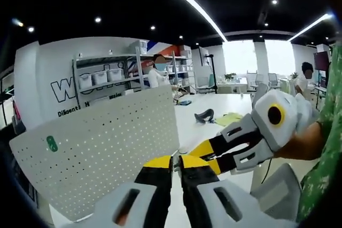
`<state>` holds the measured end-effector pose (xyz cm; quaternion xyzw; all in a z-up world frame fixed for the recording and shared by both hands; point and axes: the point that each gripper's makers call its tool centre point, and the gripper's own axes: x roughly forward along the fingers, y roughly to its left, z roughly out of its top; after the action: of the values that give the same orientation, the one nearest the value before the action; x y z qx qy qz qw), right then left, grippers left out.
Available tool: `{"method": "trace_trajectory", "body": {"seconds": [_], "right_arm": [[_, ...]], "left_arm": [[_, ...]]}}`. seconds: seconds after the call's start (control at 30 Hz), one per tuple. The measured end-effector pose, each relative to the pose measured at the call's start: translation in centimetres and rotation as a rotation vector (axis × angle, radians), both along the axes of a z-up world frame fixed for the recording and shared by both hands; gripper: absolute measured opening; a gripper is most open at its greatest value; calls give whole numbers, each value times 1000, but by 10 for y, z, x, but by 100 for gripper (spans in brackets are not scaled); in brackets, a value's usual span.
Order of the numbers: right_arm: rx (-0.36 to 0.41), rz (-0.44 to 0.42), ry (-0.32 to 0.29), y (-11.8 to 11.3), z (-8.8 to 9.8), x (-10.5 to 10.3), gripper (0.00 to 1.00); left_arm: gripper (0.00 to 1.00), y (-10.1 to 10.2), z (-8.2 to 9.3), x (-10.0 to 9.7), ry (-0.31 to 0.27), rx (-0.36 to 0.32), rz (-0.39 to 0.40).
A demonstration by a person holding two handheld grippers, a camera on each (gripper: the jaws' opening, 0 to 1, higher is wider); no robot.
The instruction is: Insert the hook assembly into the mounting plate slot until the hook locks in place.
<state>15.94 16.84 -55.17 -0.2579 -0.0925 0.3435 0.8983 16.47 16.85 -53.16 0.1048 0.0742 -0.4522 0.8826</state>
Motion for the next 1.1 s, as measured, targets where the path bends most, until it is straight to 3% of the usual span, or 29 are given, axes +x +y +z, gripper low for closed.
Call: {"method": "trace_trajectory", "body": {"seconds": [0.6,1.1], "right_arm": [[16,-18,21,-6,0,5,1],[10,-22,32,-3,1,4,1]], "left_arm": [[36,12,7,7,-10,-51,61],[70,35,6,11,6,-109,144]]}}
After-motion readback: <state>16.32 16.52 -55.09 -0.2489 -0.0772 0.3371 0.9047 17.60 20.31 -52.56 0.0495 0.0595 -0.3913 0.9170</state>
